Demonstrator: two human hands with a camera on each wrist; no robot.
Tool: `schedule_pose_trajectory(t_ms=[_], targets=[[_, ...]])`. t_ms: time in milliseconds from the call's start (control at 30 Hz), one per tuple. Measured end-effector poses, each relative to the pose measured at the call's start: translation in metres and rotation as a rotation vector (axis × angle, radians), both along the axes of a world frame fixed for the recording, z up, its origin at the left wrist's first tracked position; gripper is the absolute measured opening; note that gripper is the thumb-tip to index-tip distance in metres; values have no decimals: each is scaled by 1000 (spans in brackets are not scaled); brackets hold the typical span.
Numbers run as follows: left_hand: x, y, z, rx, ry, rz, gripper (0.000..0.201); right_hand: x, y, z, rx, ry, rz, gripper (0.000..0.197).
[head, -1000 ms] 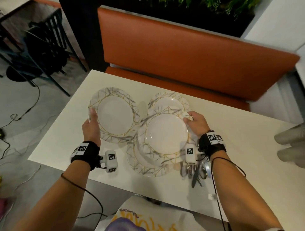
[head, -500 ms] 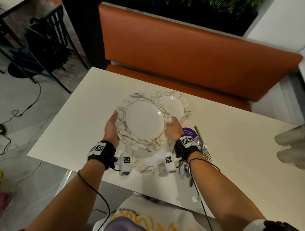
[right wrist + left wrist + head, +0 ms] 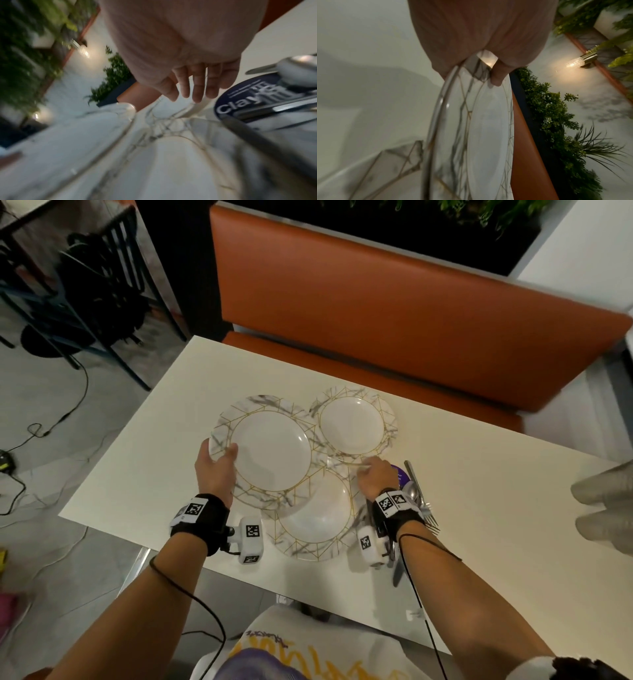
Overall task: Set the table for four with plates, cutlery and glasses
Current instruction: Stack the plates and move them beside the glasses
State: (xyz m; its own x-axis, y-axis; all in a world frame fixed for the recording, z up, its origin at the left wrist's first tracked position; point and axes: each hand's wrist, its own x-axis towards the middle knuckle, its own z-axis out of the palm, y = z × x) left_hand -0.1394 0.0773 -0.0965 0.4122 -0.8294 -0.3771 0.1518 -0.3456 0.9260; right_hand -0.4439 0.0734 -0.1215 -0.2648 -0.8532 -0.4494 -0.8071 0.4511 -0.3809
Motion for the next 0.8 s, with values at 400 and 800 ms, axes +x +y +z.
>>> schedule_pose_trajectory(t_ms=[400,800], targets=[[35,-4,-2,-41,-167,12,63,-7,15,-17,131,-154,-58,16],[39,-28,33,-231,-293,-117,20,-46,-28,69,-273,-269,-73,30]])
